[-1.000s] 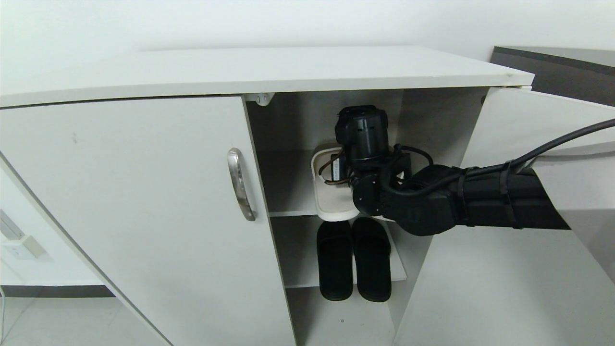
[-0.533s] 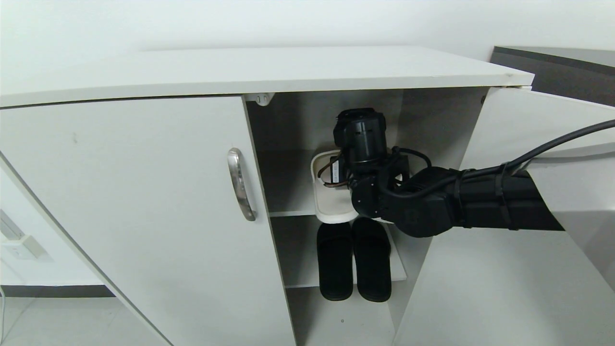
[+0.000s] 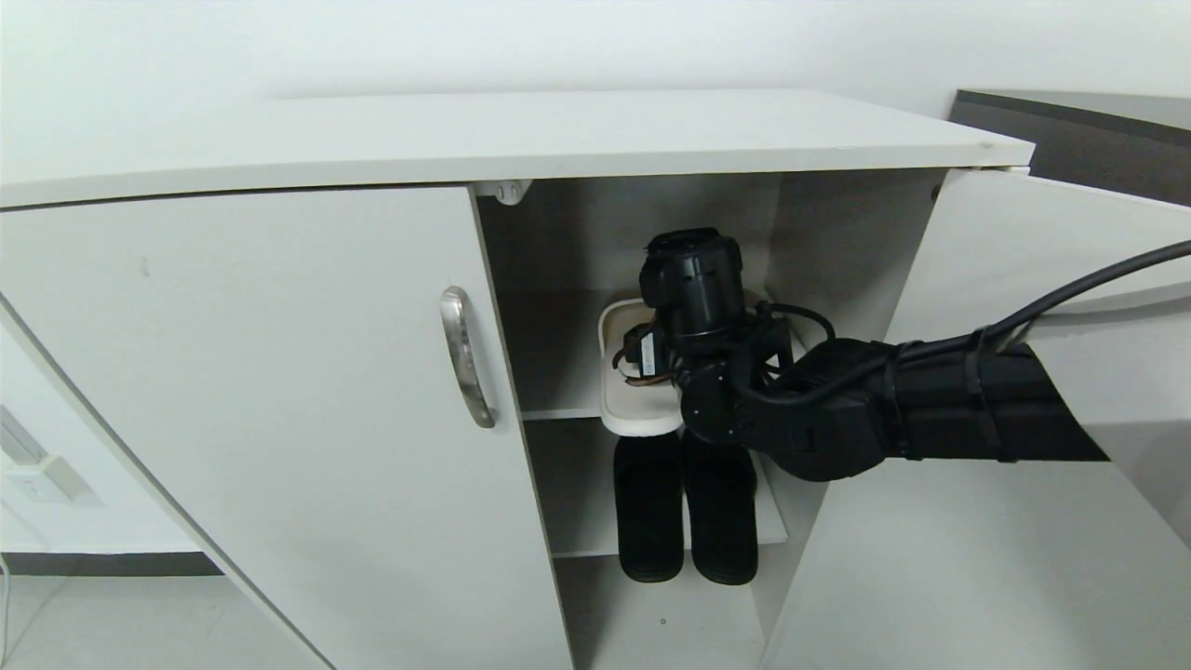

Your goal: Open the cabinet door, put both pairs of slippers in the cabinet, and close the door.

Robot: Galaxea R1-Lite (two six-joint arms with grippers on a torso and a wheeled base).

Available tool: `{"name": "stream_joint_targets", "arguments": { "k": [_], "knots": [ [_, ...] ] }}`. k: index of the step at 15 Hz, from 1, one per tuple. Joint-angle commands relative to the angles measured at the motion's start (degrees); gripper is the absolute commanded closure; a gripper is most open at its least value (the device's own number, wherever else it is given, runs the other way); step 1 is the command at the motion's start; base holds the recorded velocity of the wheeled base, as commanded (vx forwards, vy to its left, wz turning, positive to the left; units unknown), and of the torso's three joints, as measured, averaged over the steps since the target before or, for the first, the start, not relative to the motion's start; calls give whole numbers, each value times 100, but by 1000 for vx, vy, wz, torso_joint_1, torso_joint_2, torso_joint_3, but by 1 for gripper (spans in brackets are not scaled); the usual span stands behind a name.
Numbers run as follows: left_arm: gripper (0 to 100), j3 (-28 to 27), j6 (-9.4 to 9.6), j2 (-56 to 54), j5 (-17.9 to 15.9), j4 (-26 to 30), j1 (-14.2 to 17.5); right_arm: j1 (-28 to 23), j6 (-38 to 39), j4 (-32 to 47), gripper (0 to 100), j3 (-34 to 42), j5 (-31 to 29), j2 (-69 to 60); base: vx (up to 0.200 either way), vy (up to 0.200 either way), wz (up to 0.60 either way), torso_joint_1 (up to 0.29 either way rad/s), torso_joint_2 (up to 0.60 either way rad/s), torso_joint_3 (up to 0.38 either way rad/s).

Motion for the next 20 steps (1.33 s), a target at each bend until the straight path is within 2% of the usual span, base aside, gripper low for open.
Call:
{"name": "stream_joint_targets", "arguments": {
  "k": [1,4,9,11,15,16,20],
  "knots": [
    [100,0,4,7,0,-1,2,113,2,-15,0,252,-14,-343,0,0,0,0,0,0],
    [100,0,-5,7,0,-1,2,297,19,-50,0,691,-49,-712,0,0,0,0,0,0],
    [100,0,4,7,0,-1,2,878,433,-59,0,2115,-31,-1863,0,0,0,0,0,0],
    [100,0,4,7,-9,-1,2,1106,529,-305,0,2924,4,-2443,0,0,0,0,0,0],
    [100,0,13,7,-9,-1,2,1168,397,-964,0,3644,153,-2689,0,0,0,0,0,0],
    [100,0,13,7,-9,-1,2,1212,380,-973,100,3706,215,-2689,0,0,0,0,0,0],
    [100,0,13,7,-9,-1,2,1255,371,-964,100,3750,241,-2654,0,0,0,0,0,0]
  ]
}}
